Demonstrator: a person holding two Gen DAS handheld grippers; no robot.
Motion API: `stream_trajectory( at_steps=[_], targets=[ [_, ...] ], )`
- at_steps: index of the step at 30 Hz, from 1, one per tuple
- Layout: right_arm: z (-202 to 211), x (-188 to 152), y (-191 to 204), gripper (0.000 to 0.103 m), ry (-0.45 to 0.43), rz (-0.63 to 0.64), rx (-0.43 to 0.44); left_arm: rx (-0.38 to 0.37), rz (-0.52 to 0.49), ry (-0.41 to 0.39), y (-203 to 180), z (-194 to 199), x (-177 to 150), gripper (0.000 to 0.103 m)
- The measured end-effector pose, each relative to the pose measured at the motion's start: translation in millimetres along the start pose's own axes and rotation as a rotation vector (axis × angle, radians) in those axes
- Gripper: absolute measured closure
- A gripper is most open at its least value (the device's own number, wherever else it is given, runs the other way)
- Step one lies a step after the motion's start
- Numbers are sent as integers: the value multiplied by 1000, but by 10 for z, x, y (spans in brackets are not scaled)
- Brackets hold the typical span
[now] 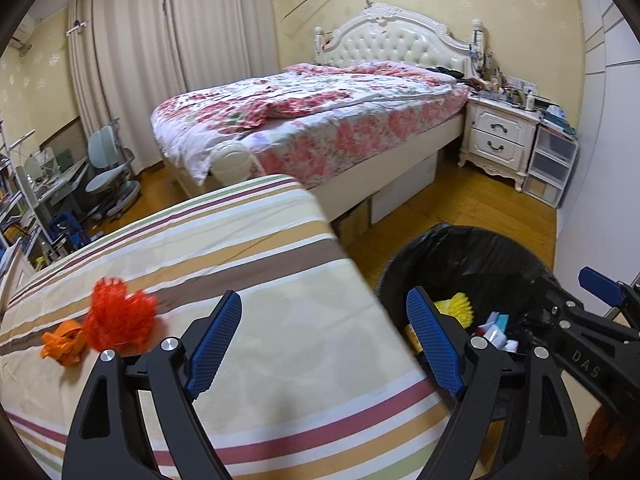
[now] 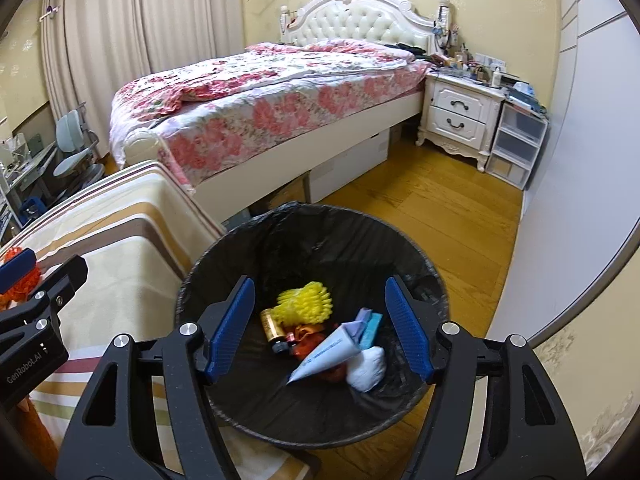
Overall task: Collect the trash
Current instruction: 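Move both tools back over the orange bag and orange mesh net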
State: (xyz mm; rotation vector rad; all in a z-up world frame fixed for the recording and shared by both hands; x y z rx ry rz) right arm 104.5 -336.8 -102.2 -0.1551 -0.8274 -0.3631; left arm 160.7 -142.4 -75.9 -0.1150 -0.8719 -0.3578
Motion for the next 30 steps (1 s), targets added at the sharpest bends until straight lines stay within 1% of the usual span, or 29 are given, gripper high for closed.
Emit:
stream_trajectory(
  at_steps=[4, 7, 8, 17, 24, 30],
  targets=[
    [62, -39, 215, 36, 10, 17, 52, 42, 47, 7, 316, 125, -111, 20],
    [112, -66, 443, 34, 9, 54, 79, 87, 69, 7, 562, 225, -205, 20],
    [132, -76, 527, 32, 8, 67, 88, 102, 76, 9, 639, 257, -241, 20],
    [284, -193, 1287, 31, 19, 175, 191, 238, 184, 38, 1476, 492, -582, 20],
    [409, -324, 1885, 31, 36, 259, 276, 311, 249, 43, 1983, 689, -765, 20],
    [459, -418, 2429, 31, 63, 319, 348, 368, 284, 50, 2331, 789, -905, 20]
  ],
)
Point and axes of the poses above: each gripper's, at about its wrist camera, not at the fingertips, and z roughly against the way its jaws point, y to its left, x to its top, the point moved 6 cm from there along -z, roughly the way its jaws point, and after that the axes turned 5 degrees about -x, right-handed, at the moved point
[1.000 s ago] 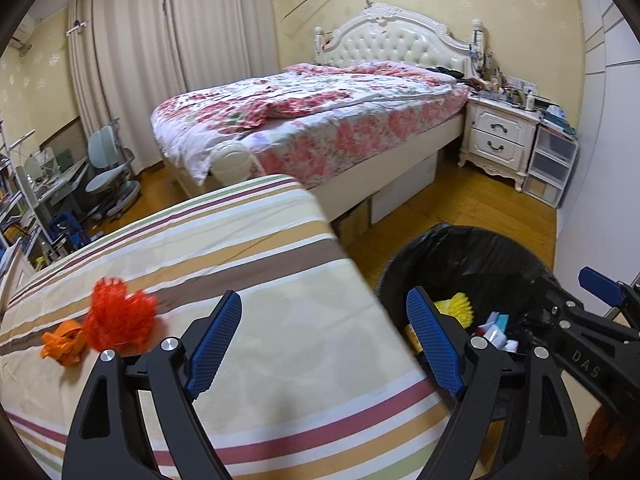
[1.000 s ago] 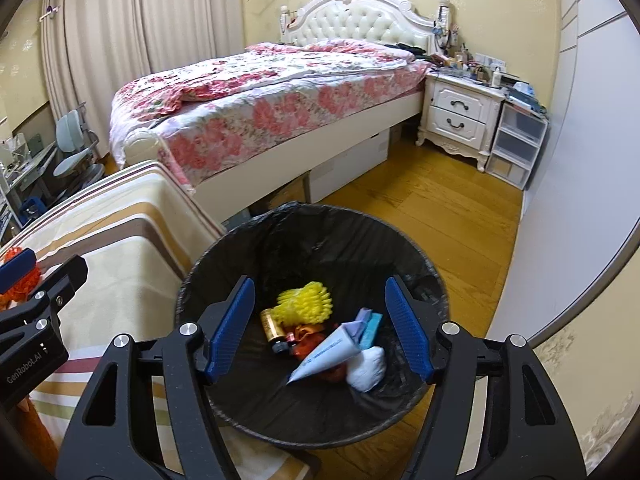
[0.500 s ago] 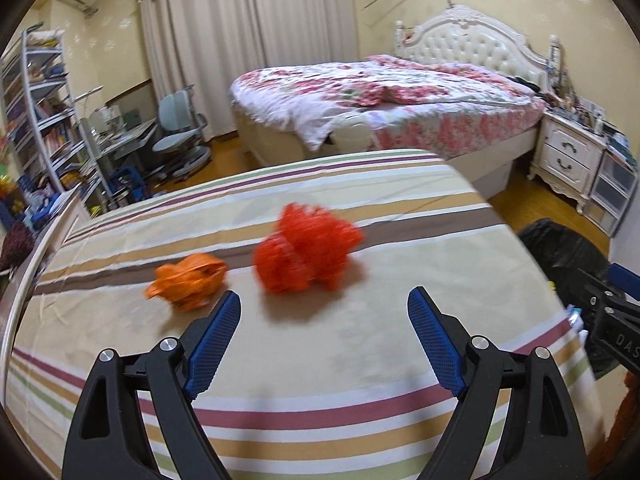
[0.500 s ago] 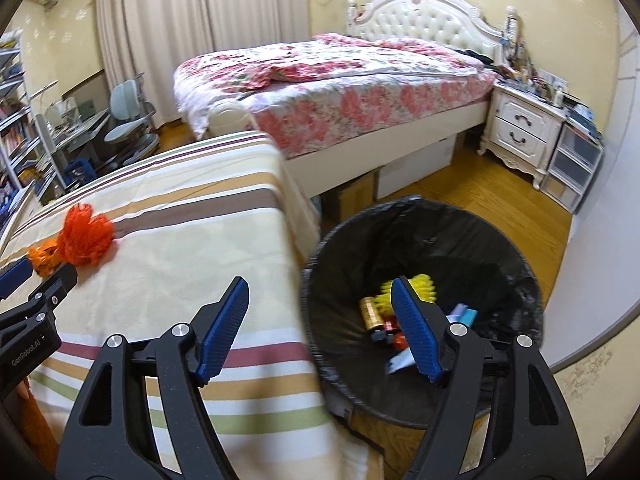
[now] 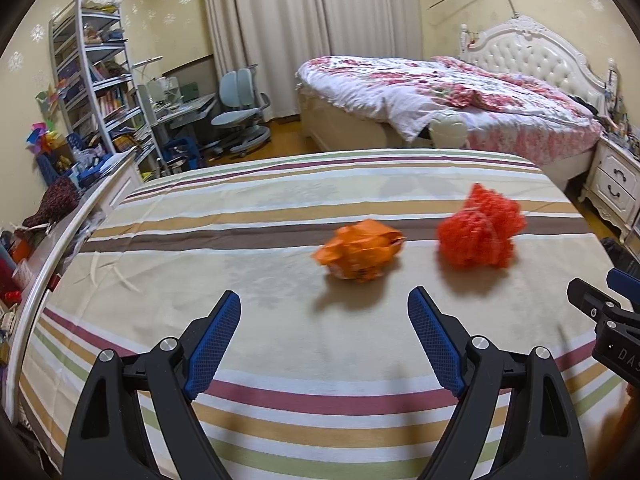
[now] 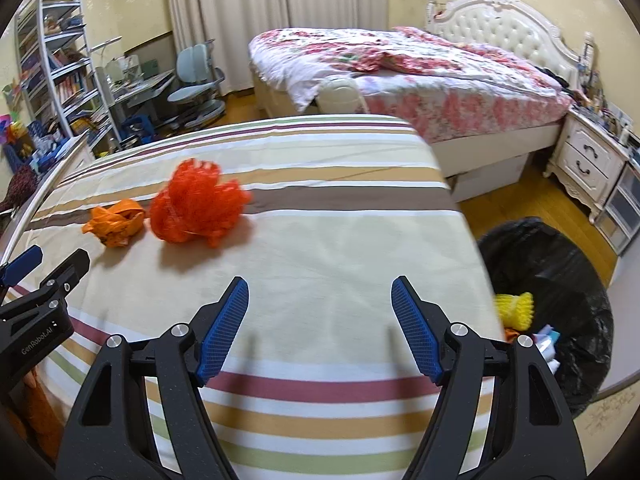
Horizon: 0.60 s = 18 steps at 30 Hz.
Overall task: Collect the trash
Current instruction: 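Move both tools back over the orange bag and orange mesh net, then grasp the orange mesh net with the right tool while the left tool approaches the orange bag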
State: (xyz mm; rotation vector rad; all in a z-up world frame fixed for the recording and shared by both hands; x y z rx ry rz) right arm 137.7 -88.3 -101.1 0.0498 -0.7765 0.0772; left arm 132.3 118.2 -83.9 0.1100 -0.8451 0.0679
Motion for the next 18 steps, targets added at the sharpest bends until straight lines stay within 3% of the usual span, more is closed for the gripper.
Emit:
stream_trajectory(
  at_steps=[9, 18],
  targets=[
    [-133, 84, 550, 30, 35, 32, 64, 42, 67, 13, 457, -68, -45, 20],
    [-270, 240, 865, 29, 33, 56, 51, 87, 99, 6, 789, -118, -8, 20]
  ],
)
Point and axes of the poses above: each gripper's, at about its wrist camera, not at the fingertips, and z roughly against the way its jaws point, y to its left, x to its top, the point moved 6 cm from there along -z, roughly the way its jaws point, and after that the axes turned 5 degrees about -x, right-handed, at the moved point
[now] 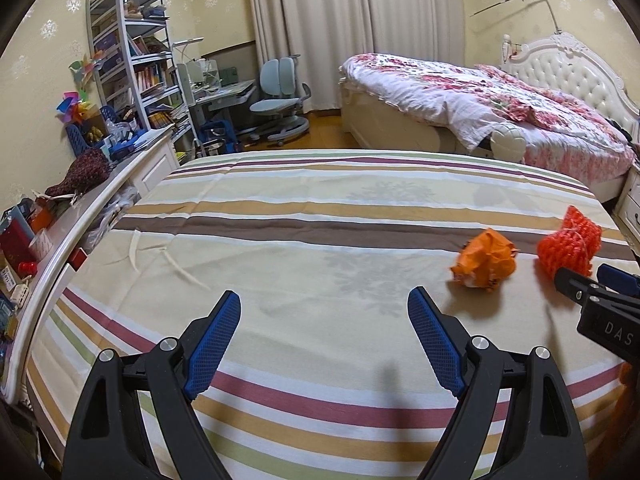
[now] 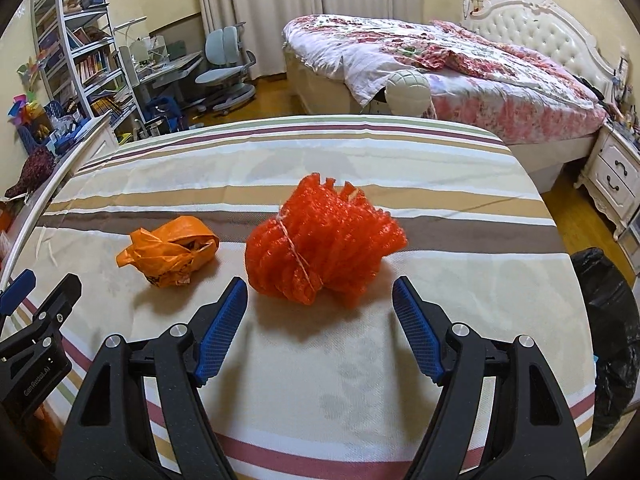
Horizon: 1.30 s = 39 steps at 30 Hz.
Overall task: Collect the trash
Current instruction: 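Grasp the orange mesh net with the right tool while the left tool approaches the orange bag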
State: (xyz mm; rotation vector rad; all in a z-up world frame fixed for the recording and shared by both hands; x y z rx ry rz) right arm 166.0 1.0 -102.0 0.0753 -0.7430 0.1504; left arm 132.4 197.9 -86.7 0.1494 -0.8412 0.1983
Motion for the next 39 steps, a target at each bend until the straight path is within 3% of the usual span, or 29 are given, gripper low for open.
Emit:
stream_trajectory(
  at_steps=[3, 11, 14, 18, 31, 39],
  targets=[
    [-32, 67, 27, 24, -6, -5, -19, 1, 11, 6, 68, -25, -2, 20],
    [-160, 207, 55, 23, 5, -2, -42, -15, 7, 4, 18, -28, -9, 20],
    [-193, 197, 25, 34, 21, 1, -43, -28, 0, 4, -50, -19, -18, 20],
    [-155, 155, -69, 42, 21, -10, -30, -59, -14, 4, -178, 3, -24, 20],
    [32, -43, -733, 42, 15, -67, -91, -168, -84, 3, -735, -9, 31, 20],
    [20, -64, -861, 42, 17, -67, -89, -175, -115, 32, -914, -185, 126, 20]
  ],
)
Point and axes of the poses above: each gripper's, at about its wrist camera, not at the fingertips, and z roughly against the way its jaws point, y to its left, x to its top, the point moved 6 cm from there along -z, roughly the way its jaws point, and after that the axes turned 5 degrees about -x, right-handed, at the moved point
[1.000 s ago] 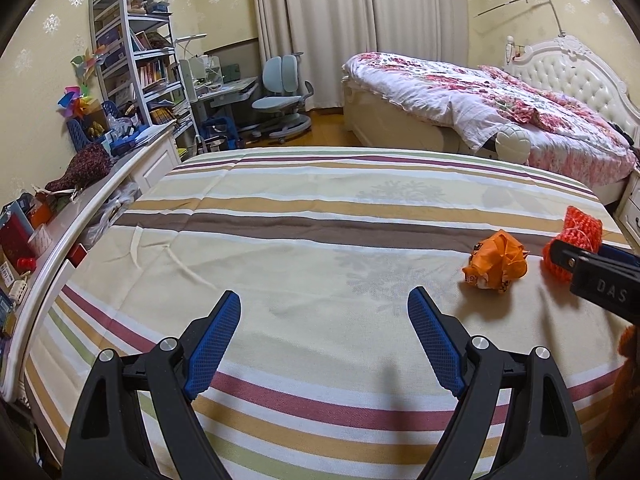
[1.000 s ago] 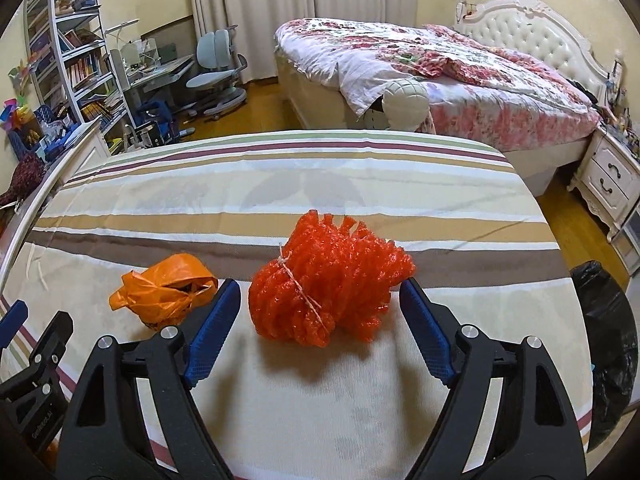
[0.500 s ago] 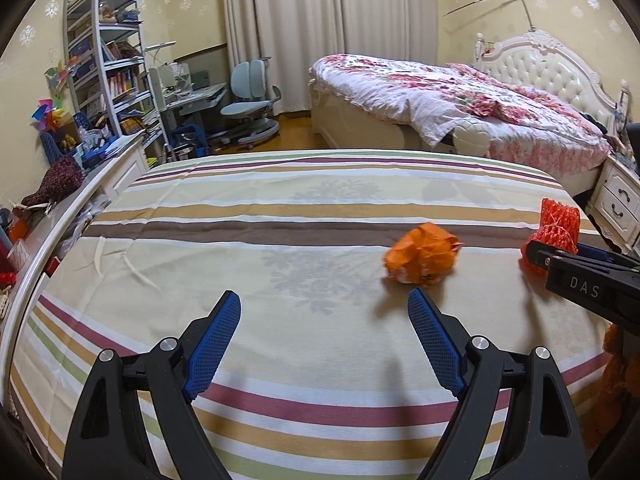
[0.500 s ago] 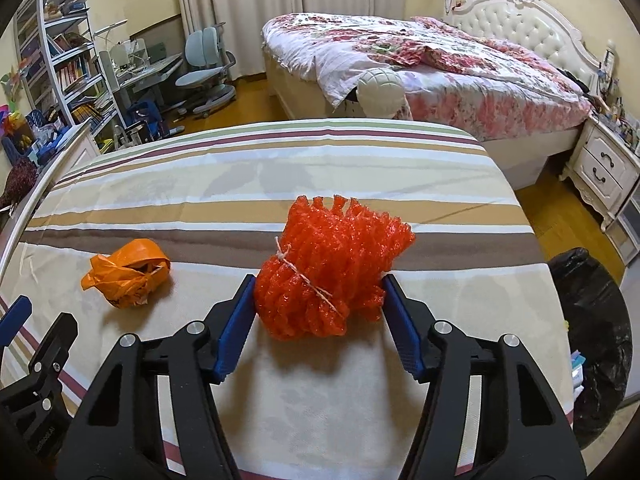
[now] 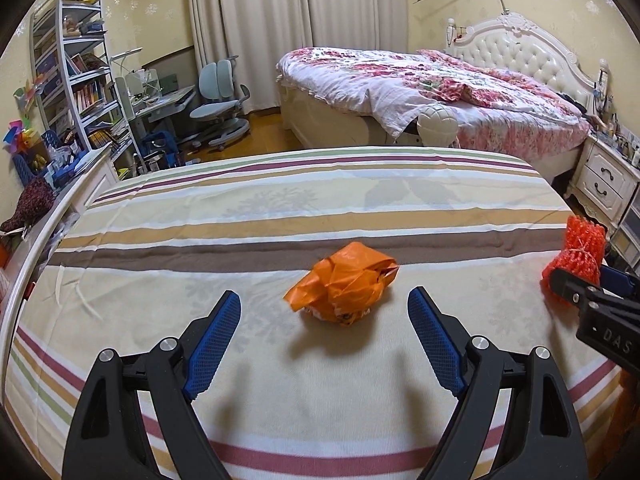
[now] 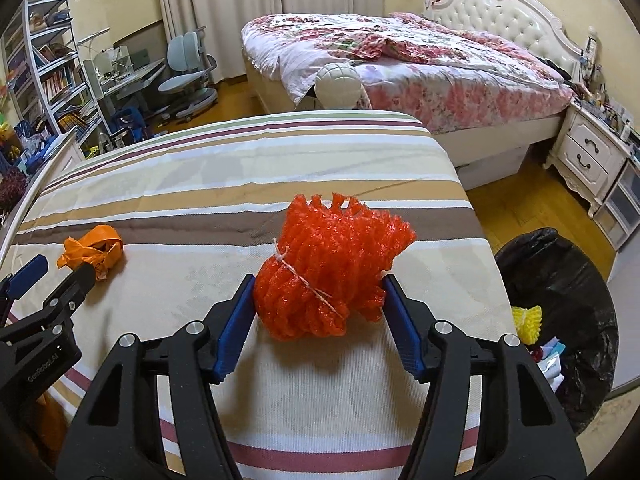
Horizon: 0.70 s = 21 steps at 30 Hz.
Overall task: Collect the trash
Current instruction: 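Grasp the orange mesh net with the right tool while the left tool approaches the orange bag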
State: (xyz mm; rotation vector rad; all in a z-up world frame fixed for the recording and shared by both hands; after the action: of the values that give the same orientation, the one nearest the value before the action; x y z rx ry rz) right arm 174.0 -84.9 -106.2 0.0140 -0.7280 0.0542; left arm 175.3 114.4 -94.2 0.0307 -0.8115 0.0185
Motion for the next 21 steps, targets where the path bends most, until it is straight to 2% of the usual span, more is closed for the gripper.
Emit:
stream_trajectory(
  at_steps=[7, 8, 10, 12, 16, 21],
  targets=[
    [-13, 6, 2, 42, -4, 20, -5, -21, 0, 49, -8, -133, 7, 22],
    [-8, 3, 0, 42, -5, 22, -5, -28, 3, 54, -1, -136, -3, 26],
    [-2, -6, 2, 42, -7, 26, -6, -44, 4, 76, -9, -171, -30, 44],
    [-5, -8, 2, 42, -6, 25, -6, -66, 7, 96, -19, -199, -53, 53],
    [28, -18, 8, 42, -12, 20, -6, -87, 8, 91, -38, -177, -58, 55],
    [113, -42, 7, 42, -25, 20, -3, -77, 6, 65, -50, -92, -40, 55]
  ],
)
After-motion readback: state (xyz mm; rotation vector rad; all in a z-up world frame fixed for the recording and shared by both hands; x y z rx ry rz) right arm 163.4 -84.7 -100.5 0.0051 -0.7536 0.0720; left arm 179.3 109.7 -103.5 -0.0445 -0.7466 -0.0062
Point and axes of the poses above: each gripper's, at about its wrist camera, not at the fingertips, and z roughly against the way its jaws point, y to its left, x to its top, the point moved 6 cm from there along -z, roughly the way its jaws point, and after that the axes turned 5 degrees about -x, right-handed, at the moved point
